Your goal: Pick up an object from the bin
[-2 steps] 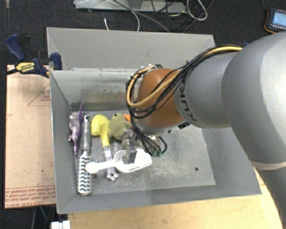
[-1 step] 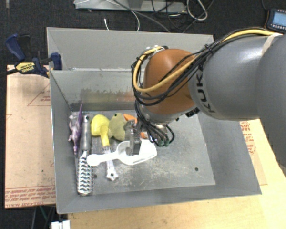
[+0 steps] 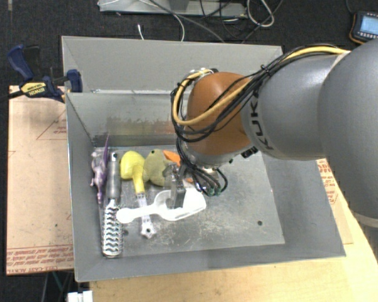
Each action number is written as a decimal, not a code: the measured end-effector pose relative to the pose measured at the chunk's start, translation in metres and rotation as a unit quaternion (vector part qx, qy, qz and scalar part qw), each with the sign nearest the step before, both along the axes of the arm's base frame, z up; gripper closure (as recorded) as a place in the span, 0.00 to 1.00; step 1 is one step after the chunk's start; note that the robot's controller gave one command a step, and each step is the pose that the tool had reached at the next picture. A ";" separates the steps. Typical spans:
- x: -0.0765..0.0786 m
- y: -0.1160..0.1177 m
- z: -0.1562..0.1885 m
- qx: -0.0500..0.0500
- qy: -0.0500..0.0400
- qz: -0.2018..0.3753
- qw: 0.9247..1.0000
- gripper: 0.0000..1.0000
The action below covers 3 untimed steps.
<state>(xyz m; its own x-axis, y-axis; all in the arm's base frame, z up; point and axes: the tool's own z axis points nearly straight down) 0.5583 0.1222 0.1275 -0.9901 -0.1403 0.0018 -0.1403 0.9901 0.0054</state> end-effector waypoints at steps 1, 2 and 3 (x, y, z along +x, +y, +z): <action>-0.011 -0.001 0.038 0.003 -0.009 -0.011 1.000 0.00; -0.011 -0.001 0.037 0.003 -0.008 -0.011 1.000 0.00; -0.066 0.002 -0.005 0.003 -0.008 0.059 0.998 0.00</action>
Offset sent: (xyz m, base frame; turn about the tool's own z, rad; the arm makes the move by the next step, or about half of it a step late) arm 0.0000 0.0000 0.0000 0.0000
